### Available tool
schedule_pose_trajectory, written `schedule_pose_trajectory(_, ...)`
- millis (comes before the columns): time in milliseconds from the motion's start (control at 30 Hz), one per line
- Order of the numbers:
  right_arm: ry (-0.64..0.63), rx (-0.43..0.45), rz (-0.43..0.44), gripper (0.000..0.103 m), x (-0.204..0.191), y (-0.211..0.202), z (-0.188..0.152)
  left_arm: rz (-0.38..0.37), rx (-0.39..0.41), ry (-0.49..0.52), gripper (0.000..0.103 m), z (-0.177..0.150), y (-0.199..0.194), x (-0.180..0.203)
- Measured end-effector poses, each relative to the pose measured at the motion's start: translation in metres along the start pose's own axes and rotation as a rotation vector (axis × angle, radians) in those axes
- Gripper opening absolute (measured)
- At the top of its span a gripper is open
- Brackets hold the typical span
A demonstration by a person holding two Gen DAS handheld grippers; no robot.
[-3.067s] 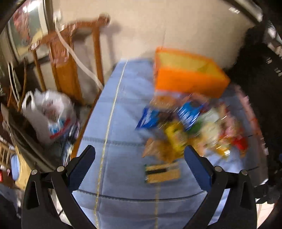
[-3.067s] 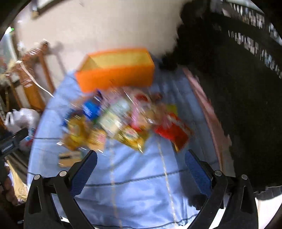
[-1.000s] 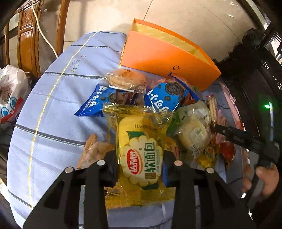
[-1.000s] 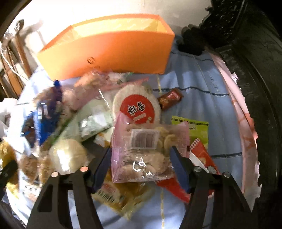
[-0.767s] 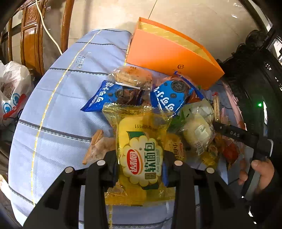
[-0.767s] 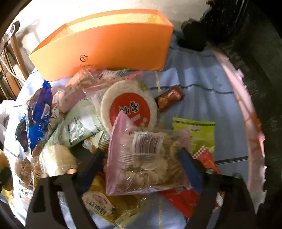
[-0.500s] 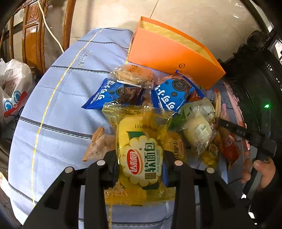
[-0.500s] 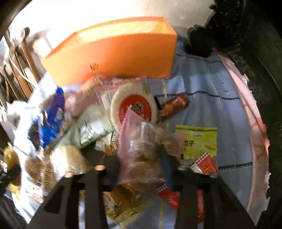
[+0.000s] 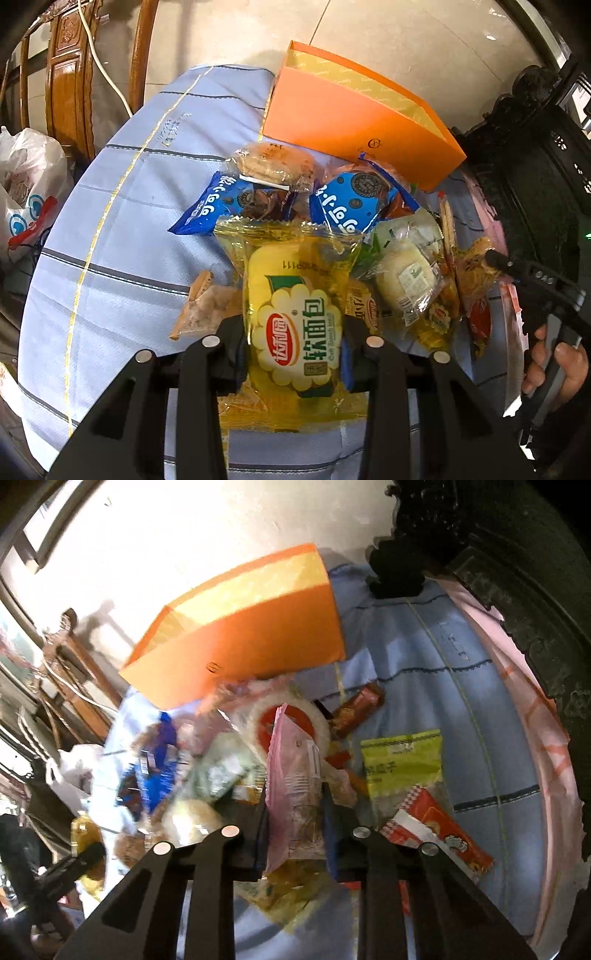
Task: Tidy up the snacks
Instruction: 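Carry both held snacks over the orange box and open both tools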
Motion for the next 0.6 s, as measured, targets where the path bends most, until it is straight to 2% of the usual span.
schedule_pose_trajectory(300,-0.048,0.094,0.101,0.024,-0.038,-0.063,0.029,-0.023,0.068,0.032,0.036,0.021,-0.026,0.01)
schedule_pose_trajectory(600,-0.071,0.223,0.142,0.024,-0.074,-0.112,0.095,-0.085,0.231,0.152,0.036,0.108,-0.077,0.074)
Point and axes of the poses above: each gripper's, at about its wrist camera, not at the fingertips, and y roughly the way its jaws point, x to its right, z to its top, the point moved 6 cm from there along y, roughly the way its jaws point, and after that the axes turned 2 degrees about -x, right-handed, at the moved point
